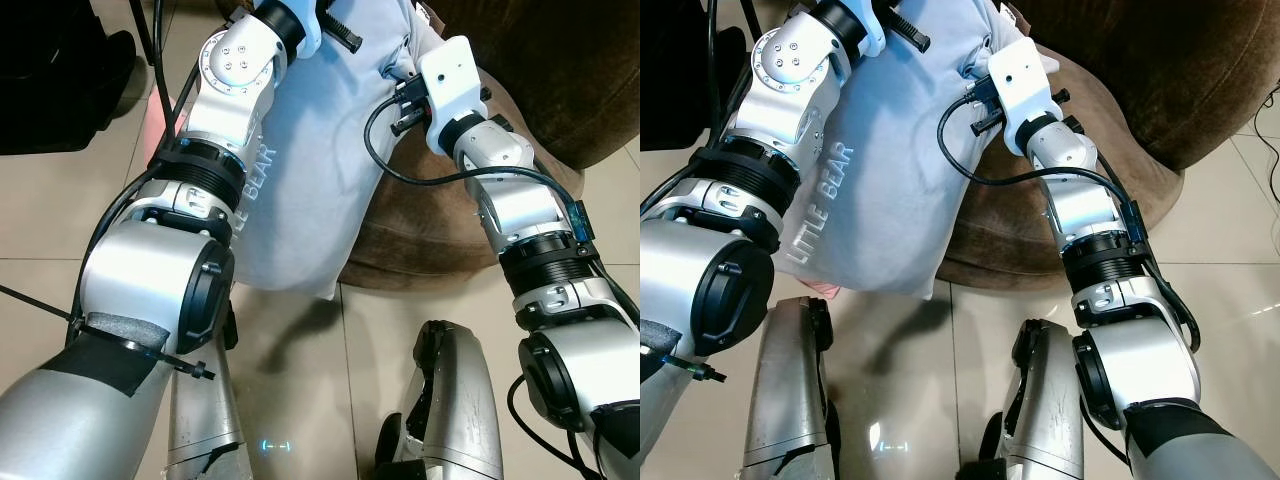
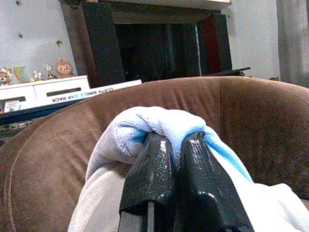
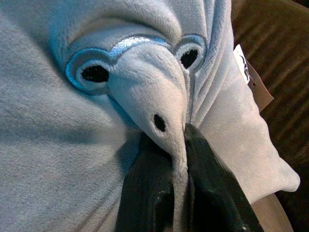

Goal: Move the pillow to the sofa from floor

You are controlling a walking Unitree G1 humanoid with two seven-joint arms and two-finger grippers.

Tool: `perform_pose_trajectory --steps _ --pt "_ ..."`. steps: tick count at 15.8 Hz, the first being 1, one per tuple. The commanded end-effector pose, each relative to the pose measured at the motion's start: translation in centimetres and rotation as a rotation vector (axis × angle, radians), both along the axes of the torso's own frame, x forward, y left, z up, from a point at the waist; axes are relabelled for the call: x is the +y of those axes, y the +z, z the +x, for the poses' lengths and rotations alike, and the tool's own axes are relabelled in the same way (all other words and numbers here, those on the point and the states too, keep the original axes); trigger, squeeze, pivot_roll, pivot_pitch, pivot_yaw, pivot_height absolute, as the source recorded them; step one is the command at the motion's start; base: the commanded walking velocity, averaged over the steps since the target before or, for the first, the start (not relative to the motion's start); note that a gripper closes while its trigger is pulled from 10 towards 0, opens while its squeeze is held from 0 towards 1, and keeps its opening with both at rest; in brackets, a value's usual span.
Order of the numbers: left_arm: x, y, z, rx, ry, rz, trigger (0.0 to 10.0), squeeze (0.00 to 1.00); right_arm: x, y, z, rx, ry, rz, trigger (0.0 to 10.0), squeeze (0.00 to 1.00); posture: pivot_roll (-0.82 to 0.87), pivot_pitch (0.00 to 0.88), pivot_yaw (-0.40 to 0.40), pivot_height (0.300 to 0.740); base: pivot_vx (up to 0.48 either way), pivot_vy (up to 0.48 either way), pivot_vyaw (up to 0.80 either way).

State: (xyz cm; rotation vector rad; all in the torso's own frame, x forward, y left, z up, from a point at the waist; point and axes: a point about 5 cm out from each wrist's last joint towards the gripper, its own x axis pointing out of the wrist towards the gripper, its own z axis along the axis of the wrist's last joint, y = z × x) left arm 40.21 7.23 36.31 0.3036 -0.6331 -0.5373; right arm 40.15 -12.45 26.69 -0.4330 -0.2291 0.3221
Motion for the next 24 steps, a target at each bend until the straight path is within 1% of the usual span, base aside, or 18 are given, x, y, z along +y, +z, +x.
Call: perform_pose_trajectory --steps 1,16,17,18,19,21,24 --pt "-1.1 1.4 -0.6 -0.053 -0.032 0.018 0.0 0.00 -0.8 0.7 0.1 -0.024 -0.033 0.031 0.0 0.00 0.04 0.144 -0.080 0.423 0.000 0.000 0.00" --pt "-1.1 1.4 -0.6 -0.053 -0.032 0.018 0.0 0.00 -0.8 0.7 0.1 -0.024 -0.033 0.031 0.0 0.00 0.04 0.144 -0.080 0.423 0.000 0.000 0.00" --pt "-1.8 -1.5 -0.2 0.015 -0.029 0.030 10.0 0.00 -0.5 -2.0 0.4 0.050 -0.096 0.046 10.0 0.00 0.04 0.148 -0.076 0.423 0.000 0.000 0.00" --pt "-2.5 -5.0 -0.1 0.101 -0.025 0.039 10.0 0.00 -0.3 -4.7 0.3 0.117 -0.199 0.019 10.0 0.00 0.04 0.155 -0.075 0.423 0.000 0.000 0.00" --pt "-2.5 -5.7 -0.1 0.121 -0.023 0.041 10.0 0.00 -0.1 -5.2 0.2 0.129 -0.212 0.004 10.0 0.00 0.04 0.155 -0.075 0.423 0.000 0.000 0.00" --pt "-2.4 -6.0 -0.1 0.126 -0.019 0.039 10.0 0.00 0.2 -5.0 0.1 0.125 -0.193 0.029 10.0 0.00 0.04 0.155 -0.075 0.423 0.000 0.000 0.00" --pt "-1.9 -6.3 0.0 0.138 -0.003 0.030 10.0 0.00 0.5 -5.1 0.1 0.126 -0.211 0.058 10.0 0.00 0.04 0.165 -0.072 0.423 0.000 0.000 0.00"
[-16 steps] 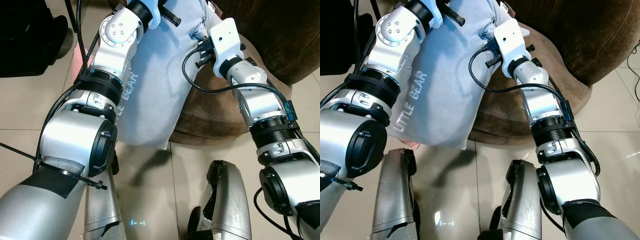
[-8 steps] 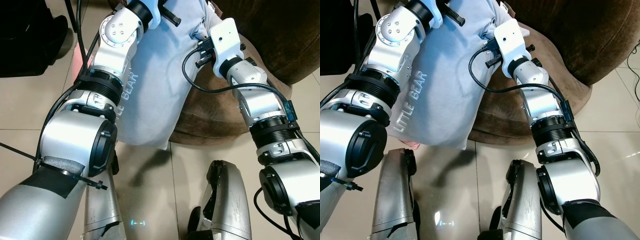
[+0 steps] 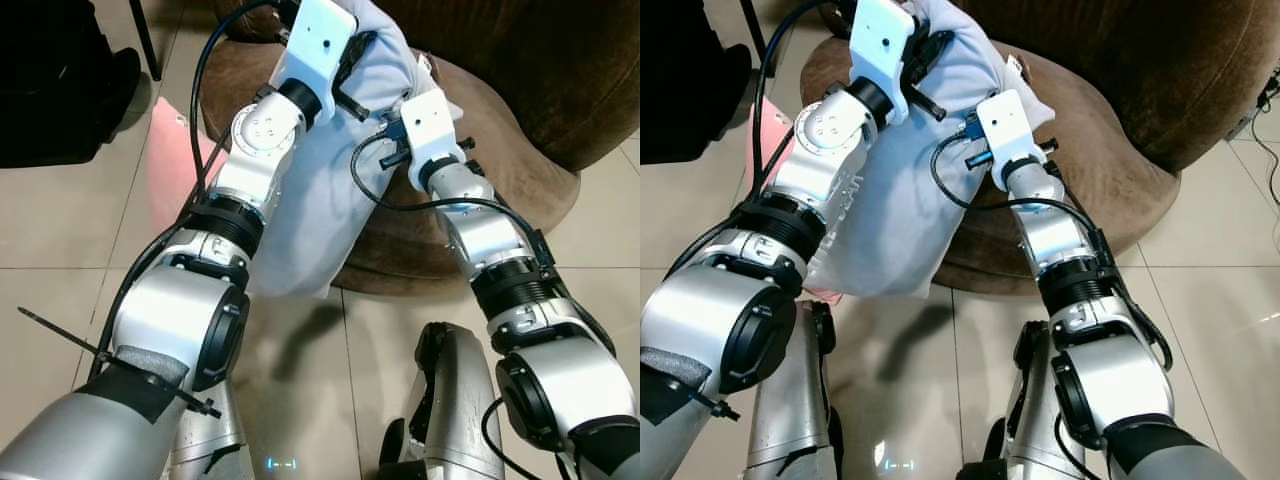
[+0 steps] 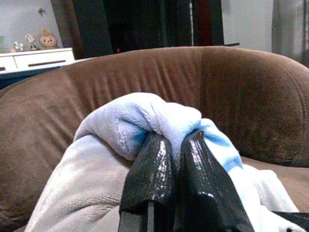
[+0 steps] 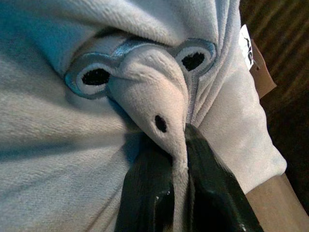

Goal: Move the pillow to the sofa from floor

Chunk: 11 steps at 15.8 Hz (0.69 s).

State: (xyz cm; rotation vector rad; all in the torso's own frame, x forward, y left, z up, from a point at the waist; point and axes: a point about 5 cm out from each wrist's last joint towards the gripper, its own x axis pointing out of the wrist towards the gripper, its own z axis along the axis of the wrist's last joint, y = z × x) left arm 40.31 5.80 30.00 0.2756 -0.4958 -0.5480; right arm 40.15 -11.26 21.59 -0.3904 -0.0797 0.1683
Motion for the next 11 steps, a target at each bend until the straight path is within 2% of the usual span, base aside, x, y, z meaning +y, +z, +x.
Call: perform_pose_trajectory --steps 1,6,8,10,11 --pt "-0.5 -0.2 -0.2 0.001 -0.007 0.020 10.0 0.00 -0.6 -0.1 0.0 -0.003 -0.041 0.013 10.0 0.00 0.04 0.166 -0.072 0.423 0.000 0.000 0.00" --pt "-0.1 0.0 -0.1 -0.004 0.012 0.011 10.0 0.00 -0.4 0.0 0.0 -0.003 -0.053 0.006 10.0 0.00 0.04 0.169 -0.076 0.423 0.000 0.000 0.00" --pt "0.3 -0.5 0.0 0.020 0.026 0.004 10.0 0.00 -0.3 0.2 0.0 -0.019 -0.069 0.001 10.0 0.00 0.04 0.176 -0.080 0.423 0.000 0.000 0.00" --pt "1.3 -2.4 0.2 0.131 0.036 -0.077 10.0 0.00 0.2 -0.1 -0.2 -0.036 -0.098 -0.007 10.0 0.00 0.04 0.184 -0.077 0.423 0.000 0.000 0.00" --pt "1.6 -4.1 0.2 0.203 0.038 -0.104 10.0 0.00 0.7 -0.7 -0.4 -0.002 -0.070 0.006 10.0 0.00 0.05 0.187 -0.088 0.423 0.000 0.000 0.00"
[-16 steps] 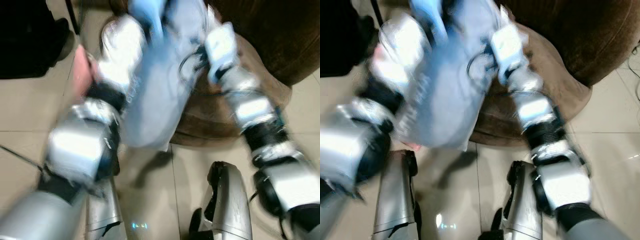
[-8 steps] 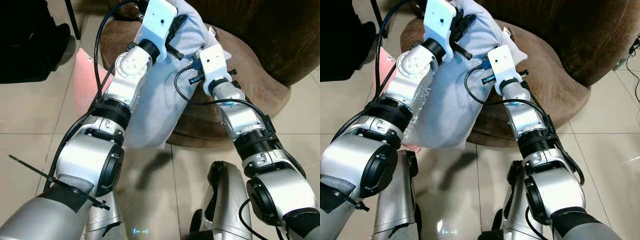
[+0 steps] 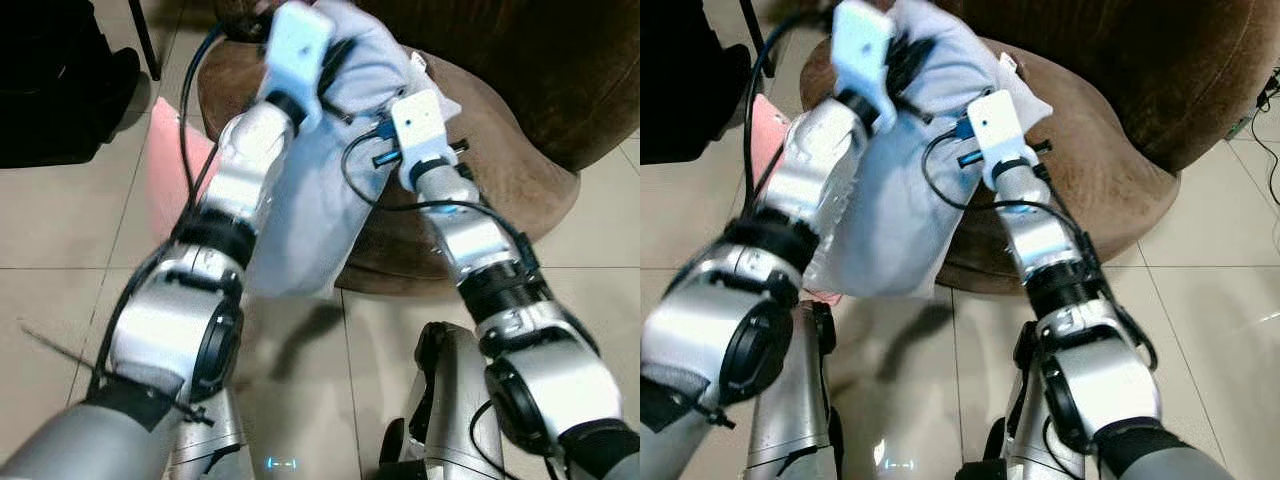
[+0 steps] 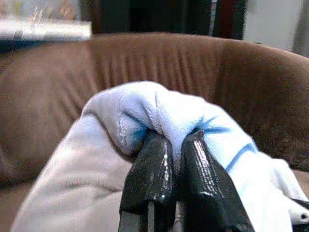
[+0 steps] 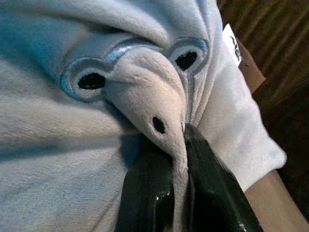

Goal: Move the pillow to the sofa from floor

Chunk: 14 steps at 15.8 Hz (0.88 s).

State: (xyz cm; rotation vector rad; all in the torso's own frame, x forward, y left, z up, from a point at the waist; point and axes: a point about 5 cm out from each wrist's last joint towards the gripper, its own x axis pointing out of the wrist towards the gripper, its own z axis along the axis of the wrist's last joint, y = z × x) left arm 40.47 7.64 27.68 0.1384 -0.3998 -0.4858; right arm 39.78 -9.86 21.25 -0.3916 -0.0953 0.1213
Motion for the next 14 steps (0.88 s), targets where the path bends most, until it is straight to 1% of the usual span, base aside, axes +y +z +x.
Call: perform_pose_trajectory --steps 1,2,3,4,7,9,10,14 --pt "-0.2 -2.6 -0.1 0.106 -0.017 0.004 10.0 0.00 -0.4 -0.6 -0.1 0.025 -0.014 -0.003 10.0 0.00 0.06 0.192 -0.095 0.423 0.000 0.000 0.00" --pt "-0.1 -3.8 -0.3 0.144 -0.014 -0.012 10.0 0.00 0.2 -1.1 -0.3 0.046 0.016 0.012 10.0 0.00 0.07 0.187 -0.102 0.423 0.000 0.000 0.00" --pt "0.0 -4.1 -0.3 0.157 -0.007 -0.020 10.0 0.00 0.3 -1.1 -0.3 0.041 0.014 0.009 10.0 0.00 0.08 0.187 -0.109 0.423 0.000 0.000 0.00" --pt "-0.1 -4.6 -0.5 0.167 -0.004 -0.029 10.0 0.00 0.8 -1.2 -0.4 0.032 0.014 -0.011 10.0 0.00 0.09 0.184 -0.116 0.423 0.000 0.000 0.00" --pt "0.3 -5.1 -0.8 0.188 0.015 -0.042 10.0 0.00 1.9 -0.8 -0.4 0.024 0.033 0.008 10.0 0.00 0.10 0.183 -0.119 0.423 0.000 0.000 0.00" --pt "0.3 -5.2 -0.9 0.190 0.015 -0.035 10.0 0.00 2.0 -0.9 -0.5 0.028 0.051 0.019 10.0 0.00 0.10 0.184 -0.117 0.423 0.000 0.000 0.00" --pt "0.3 -5.2 -0.9 0.192 0.014 -0.033 10.0 0.00 2.0 -0.8 -0.6 0.023 0.065 0.045 10.0 0.00 0.09 0.185 -0.113 0.423 0.000 0.000 0.00" --pt "-0.2 -5.5 -1.1 0.211 0.001 -0.037 10.0 0.00 1.4 -1.4 -0.6 0.063 0.016 0.058 10.0 0.00 0.08 0.187 -0.104 0.423 0.000 0.000 0.00"
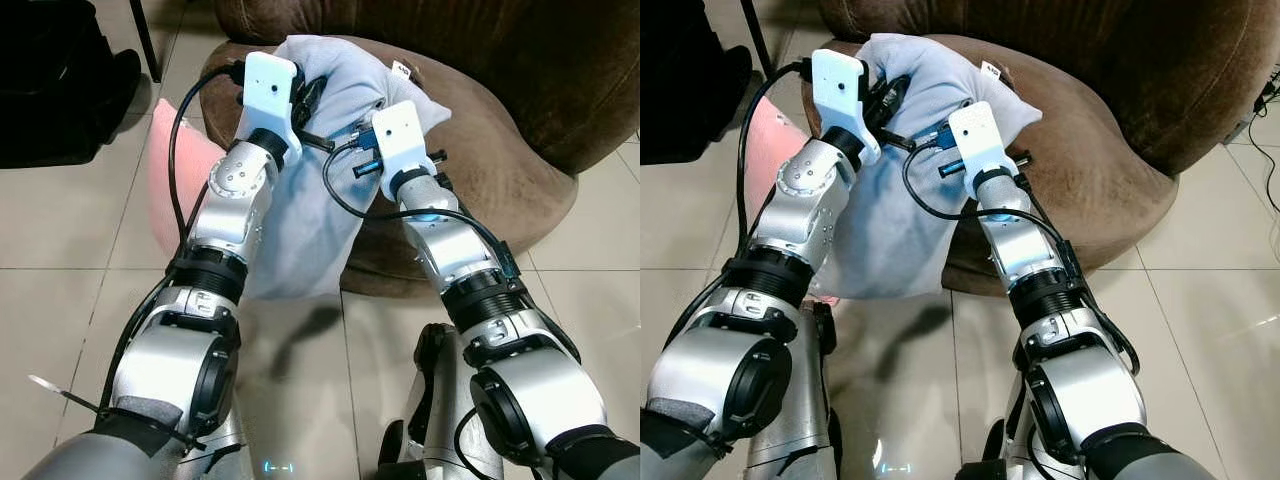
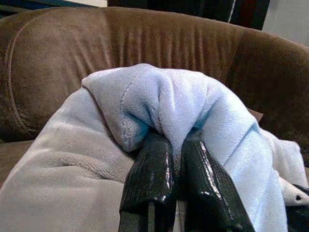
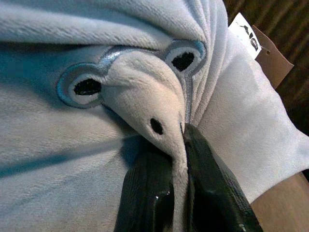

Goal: Move the pillow to the sofa from floor

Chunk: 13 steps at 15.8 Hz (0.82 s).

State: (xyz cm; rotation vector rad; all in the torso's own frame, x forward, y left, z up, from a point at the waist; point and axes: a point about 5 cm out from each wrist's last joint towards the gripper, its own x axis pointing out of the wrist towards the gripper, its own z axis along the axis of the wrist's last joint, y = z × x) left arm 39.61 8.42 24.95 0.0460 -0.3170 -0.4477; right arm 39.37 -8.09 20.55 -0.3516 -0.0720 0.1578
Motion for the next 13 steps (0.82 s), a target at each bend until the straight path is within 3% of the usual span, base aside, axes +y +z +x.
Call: perform_pose_trajectory --steps 1,5,7,13 --pt "-1.2 -2.9 -0.3 0.118 -0.036 0.032 10.0 0.00 -0.5 -0.6 -0.2 0.019 -0.026 0.014 10.0 0.00 0.07 0.190 -0.091 0.423 0.000 0.000 0.00" --pt "-1.6 -3.3 -0.5 0.137 -0.036 0.015 10.0 0.00 -1.0 -0.1 -0.6 -0.024 0.000 0.088 10.0 0.00 0.05 0.190 -0.090 0.423 0.000 0.000 0.00" --pt "-1.9 -3.6 -0.6 0.142 -0.049 0.027 10.0 0.00 -1.1 -0.6 -0.8 0.037 0.058 0.162 10.0 0.00 0.05 0.178 -0.092 0.438 0.000 0.000 0.00" --pt "-2.3 -3.3 -0.7 0.120 -0.058 0.060 10.0 0.00 -1.2 -0.9 -1.1 0.038 0.073 0.138 10.0 0.00 0.05 0.175 -0.095 0.478 0.000 0.000 0.00"
